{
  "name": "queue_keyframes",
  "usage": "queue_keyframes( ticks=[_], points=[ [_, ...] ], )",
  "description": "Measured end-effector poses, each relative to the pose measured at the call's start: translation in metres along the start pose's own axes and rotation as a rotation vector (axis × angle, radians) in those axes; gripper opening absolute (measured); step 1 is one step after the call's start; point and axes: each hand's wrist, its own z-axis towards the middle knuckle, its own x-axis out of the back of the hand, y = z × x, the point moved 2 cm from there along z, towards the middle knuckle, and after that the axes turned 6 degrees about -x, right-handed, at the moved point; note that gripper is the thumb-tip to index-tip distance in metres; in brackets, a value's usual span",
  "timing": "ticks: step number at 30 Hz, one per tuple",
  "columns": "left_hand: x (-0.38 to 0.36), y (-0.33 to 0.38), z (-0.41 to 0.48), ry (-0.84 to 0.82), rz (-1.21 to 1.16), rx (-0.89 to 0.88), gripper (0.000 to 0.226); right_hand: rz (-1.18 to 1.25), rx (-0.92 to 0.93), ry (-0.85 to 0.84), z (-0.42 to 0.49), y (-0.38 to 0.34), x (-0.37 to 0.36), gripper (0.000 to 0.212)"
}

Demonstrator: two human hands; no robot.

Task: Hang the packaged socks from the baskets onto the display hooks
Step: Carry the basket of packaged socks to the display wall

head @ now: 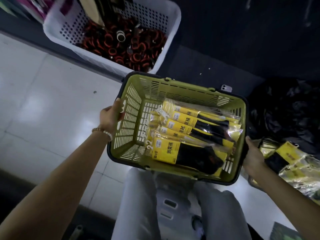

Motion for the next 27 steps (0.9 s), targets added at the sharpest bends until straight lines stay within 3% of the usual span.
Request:
queue_keyframes(
  ticks=[5,8,16,22,27],
  points=[
    [-0.063,-0.087,0.026,-0.025,0.026,0.010,0.039,-0.011,-0.013,0.003,0.101,0.024,0.026,0.032],
    [-0.091,-0.127,0.049,-0.043,0.021,0.008,0.038,-0.021,-0.043,0.003,0.153,0.047,0.037,0.046],
    [-0.148,-0.226,0.127,-0.164,0.111,-0.022,0.040,-0.193,0.029,0.121,0.275,0.110,0.054,0.035],
    [-0.170,-0.258,0.158,-0.220,0.159,-0.091,0.037,-0.290,0.121,0.115,0.339,0.127,0.057,0.036],
    [-0.185,-0.253,0.173,-0.257,0.198,-0.185,0.038,-0.290,0.176,0.129,0.359,0.128,0.064,0.052]
  ],
)
